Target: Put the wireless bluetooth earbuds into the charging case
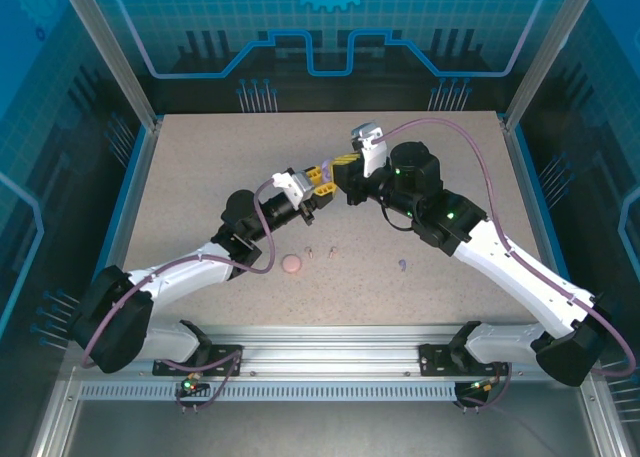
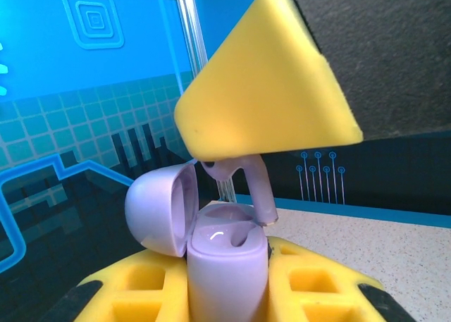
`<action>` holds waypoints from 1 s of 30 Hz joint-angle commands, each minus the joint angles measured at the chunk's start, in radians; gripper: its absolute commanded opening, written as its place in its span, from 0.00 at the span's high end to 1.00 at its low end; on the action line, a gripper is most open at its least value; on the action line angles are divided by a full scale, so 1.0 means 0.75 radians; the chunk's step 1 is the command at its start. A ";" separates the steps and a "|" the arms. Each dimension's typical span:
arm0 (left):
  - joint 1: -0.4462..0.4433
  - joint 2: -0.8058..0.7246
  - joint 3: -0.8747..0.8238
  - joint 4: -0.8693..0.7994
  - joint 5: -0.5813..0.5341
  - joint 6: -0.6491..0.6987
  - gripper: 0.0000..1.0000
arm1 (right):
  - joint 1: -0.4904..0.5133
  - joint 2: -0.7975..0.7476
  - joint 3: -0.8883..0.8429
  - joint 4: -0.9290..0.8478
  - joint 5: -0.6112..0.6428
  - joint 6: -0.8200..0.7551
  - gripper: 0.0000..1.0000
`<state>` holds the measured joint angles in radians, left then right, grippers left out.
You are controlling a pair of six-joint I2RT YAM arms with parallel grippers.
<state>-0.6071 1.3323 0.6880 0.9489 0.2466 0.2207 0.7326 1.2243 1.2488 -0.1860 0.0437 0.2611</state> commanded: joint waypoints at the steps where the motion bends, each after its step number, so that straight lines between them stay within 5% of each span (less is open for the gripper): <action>1: -0.016 -0.041 0.046 0.038 -0.008 0.032 1.00 | 0.001 -0.003 0.032 0.054 -0.014 0.006 0.87; 22: -0.018 -0.047 0.057 0.042 -0.012 0.031 1.00 | -0.009 0.008 -0.051 0.080 0.026 -0.021 0.89; 30: -0.017 -0.046 0.064 0.036 -0.018 0.033 1.00 | -0.006 -0.019 -0.106 0.107 -0.125 -0.108 0.89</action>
<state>-0.6121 1.3266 0.6941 0.9348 0.2424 0.2207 0.7303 1.2232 1.1946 -0.1135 0.0170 0.2237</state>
